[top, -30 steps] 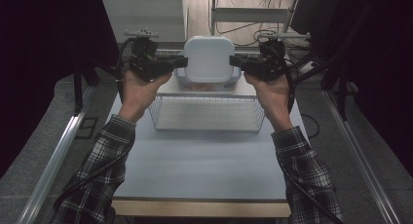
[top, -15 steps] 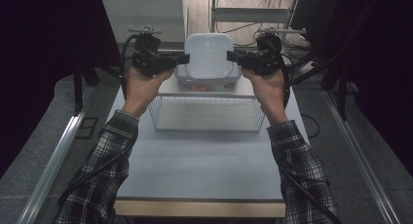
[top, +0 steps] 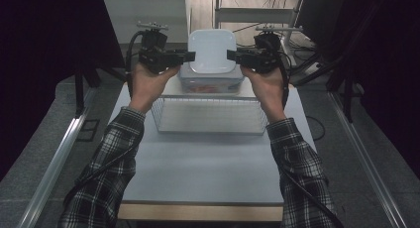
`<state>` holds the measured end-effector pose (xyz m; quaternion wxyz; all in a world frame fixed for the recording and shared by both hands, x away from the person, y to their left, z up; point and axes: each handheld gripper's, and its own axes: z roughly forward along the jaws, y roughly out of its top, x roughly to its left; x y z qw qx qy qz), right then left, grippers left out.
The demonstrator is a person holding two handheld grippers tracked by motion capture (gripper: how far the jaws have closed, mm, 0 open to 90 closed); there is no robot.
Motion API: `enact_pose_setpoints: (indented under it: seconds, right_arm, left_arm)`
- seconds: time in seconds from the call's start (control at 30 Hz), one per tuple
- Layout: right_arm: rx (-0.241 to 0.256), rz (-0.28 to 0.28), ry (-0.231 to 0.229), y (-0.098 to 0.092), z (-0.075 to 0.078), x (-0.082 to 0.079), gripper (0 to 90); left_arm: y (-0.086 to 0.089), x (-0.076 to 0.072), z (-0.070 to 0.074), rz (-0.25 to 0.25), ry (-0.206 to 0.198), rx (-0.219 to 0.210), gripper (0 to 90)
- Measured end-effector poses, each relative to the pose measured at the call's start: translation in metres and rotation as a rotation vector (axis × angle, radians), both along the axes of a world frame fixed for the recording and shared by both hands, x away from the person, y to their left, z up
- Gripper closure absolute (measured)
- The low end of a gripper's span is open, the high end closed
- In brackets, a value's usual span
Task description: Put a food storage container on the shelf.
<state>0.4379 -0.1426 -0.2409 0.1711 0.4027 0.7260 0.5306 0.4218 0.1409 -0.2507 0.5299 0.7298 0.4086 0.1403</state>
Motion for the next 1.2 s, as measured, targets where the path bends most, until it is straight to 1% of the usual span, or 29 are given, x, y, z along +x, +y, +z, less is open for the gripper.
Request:
enact_pose_setpoints:
  seconds: [0.07,0.2,0.23,0.37,0.5,0.6,0.7,0.73,0.8,0.9,0.93,0.97,1.03,1.07,1.1,1.13,1.17,1.2]
  right_arm:
    - [0.000,-0.015,-0.003,0.002,-0.002,0.003,57.3]
    - [0.005,-0.018,0.005,0.002,-0.002,0.005,57.6]
    - [0.006,-0.027,0.006,0.002,-0.002,0.007,57.4]
    - [-0.004,-0.039,0.004,0.004,-0.001,0.009,56.9]
    - [0.008,-0.049,0.007,0.004,-0.002,0.012,55.3]
    - [0.019,-0.059,0.012,0.003,-0.003,0.013,53.2]
    - [0.023,-0.066,0.014,0.001,-0.003,0.015,52.2]
    - [0.047,-0.065,0.019,-0.001,-0.004,0.016,51.2]
    - [0.052,-0.060,0.028,-0.004,-0.004,0.017,50.1]
    - [0.065,-0.053,0.031,-0.008,-0.004,0.016,48.7]
    - [0.070,-0.046,0.035,-0.009,-0.003,0.015,48.2]
    - [0.070,-0.040,0.031,-0.011,-0.004,0.014,46.9]
    - [0.062,-0.017,0.036,-0.014,-0.004,0.011,43.9]
    - [0.058,-0.001,0.031,-0.016,-0.005,0.008,42.2]
    - [0.058,-0.001,0.031,-0.016,-0.005,0.008,42.2]
    - [0.054,0.017,0.031,-0.018,-0.006,0.006,39.5]
    - [0.053,0.023,0.029,-0.018,-0.006,0.005,38.5]
    - [0.053,0.023,0.029,-0.018,-0.006,0.005,38.5]
  left_arm:
    - [-0.001,0.002,0.000,0.006,0.004,0.005,59.9]
    - [0.000,0.008,0.000,0.028,-0.001,0.006,56.6]
    - [-0.001,0.009,0.000,0.033,0.000,0.002,55.7]
    - [0.000,0.013,0.000,0.045,0.001,0.000,54.5]
    - [0.001,0.019,0.000,0.051,0.004,-0.010,52.6]
    - [0.003,0.024,-0.001,0.052,0.017,-0.035,52.6]
    - [0.004,0.025,-0.001,0.058,0.015,-0.033,52.0]
    - [0.004,0.025,0.000,0.056,0.010,-0.035,51.1]
    - [0.004,0.023,0.001,0.051,0.007,-0.023,50.3]
    - [0.005,0.018,0.003,0.036,-0.003,-0.024,48.6]
    - [0.006,0.016,0.003,0.034,-0.009,-0.019,47.6]
    - [0.006,0.014,0.003,0.029,-0.016,-0.015,45.9]
    - [0.006,0.011,0.002,0.016,-0.017,-0.011,41.8]
    - [0.007,0.009,0.001,0.007,-0.020,-0.006,38.9]
    - [0.007,0.007,0.001,0.002,-0.020,-0.004,38.9]
    - [0.007,0.005,-0.001,-0.008,-0.025,0.002,35.7]
    - [0.008,0.003,-0.003,-0.020,-0.015,0.001,35.6]
    - [0.008,0.003,-0.003,-0.020,-0.015,0.001,34.8]
